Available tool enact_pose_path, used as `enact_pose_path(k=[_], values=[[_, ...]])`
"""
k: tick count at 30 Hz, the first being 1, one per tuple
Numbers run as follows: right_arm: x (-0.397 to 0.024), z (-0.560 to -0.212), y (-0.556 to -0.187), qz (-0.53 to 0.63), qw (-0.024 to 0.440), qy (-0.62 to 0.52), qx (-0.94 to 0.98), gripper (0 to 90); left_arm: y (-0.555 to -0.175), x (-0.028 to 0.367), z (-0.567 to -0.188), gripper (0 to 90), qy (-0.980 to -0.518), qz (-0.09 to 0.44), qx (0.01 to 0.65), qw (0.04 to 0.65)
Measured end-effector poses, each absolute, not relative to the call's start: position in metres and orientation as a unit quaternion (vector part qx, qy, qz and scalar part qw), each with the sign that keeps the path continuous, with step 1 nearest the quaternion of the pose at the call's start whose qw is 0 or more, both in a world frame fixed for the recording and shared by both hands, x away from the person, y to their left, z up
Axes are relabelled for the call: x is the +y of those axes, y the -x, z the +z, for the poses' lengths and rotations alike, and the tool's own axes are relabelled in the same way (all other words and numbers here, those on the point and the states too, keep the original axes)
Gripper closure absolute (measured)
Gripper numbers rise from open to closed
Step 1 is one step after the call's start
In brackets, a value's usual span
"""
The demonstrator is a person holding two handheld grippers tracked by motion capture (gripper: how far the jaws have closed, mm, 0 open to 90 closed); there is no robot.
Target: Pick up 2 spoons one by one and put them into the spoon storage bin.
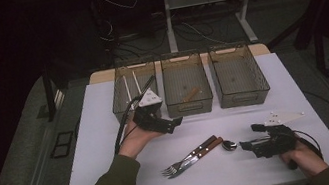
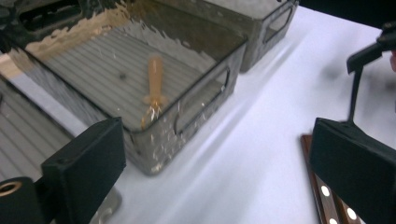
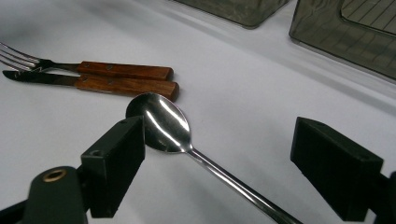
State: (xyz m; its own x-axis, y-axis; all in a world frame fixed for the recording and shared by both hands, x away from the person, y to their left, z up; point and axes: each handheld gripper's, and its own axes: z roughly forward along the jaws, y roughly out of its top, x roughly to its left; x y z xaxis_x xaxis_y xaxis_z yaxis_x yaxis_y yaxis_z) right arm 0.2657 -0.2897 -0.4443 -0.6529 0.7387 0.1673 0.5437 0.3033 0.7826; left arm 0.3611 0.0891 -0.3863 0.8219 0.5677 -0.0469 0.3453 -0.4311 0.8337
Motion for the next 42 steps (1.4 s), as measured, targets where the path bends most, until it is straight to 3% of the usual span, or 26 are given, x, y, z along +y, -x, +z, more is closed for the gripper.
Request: enact_pose_path(k=[35, 37, 42], values=[[-0.288, -0.442, -0.266, 0.429, 0.130, -0.394, 0.802, 17.9, -0.280, 0.152, -0.436, 0.5, -0.830, 0.111, 0.304, 0.454], [-0.289, -0.440, -0.266, 0.432, 0.130, -0.395, 0.800, 13.6, -0.277, 0.153, -0.439, 0.5, -0.833, 0.106, 0.304, 0.450], [-0.295, -0.436, -0.268, 0.419, 0.138, -0.401, 0.803, 13.6, -0.276, 0.155, -0.439, 0.3, -0.830, 0.109, 0.306, 0.453]])
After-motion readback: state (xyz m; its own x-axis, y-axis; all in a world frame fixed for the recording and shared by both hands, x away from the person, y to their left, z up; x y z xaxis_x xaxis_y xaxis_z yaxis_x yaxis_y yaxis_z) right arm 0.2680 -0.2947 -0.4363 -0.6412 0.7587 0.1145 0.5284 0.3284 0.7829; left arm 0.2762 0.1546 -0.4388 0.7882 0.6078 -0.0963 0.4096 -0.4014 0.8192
